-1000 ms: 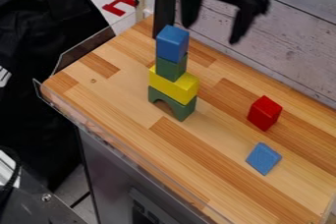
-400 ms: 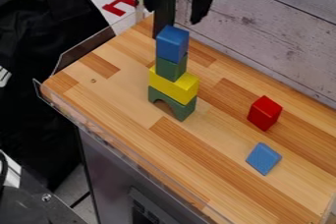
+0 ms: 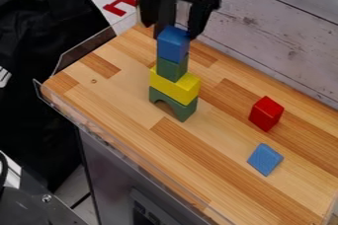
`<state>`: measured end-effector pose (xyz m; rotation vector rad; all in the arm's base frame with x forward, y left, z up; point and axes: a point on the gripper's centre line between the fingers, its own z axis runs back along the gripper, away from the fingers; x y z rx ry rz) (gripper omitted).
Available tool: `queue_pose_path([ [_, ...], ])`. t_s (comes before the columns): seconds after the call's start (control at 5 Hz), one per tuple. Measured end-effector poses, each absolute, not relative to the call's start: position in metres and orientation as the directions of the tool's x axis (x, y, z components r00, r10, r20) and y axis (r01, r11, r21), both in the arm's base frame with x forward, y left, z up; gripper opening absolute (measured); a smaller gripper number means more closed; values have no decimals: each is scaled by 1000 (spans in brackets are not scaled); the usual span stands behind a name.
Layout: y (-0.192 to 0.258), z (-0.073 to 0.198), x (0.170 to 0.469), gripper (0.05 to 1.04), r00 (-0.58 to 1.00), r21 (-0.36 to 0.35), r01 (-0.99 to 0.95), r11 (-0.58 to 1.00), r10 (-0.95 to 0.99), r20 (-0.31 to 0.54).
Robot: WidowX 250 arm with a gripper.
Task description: Remove the blue cube from the tower and put it on top of the red cube
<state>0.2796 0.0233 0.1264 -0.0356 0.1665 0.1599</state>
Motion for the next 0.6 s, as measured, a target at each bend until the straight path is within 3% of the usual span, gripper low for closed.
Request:
queue_pose_path([
  [0.6, 23, 96, 278, 972, 955, -45, -177, 983, 160, -250],
])
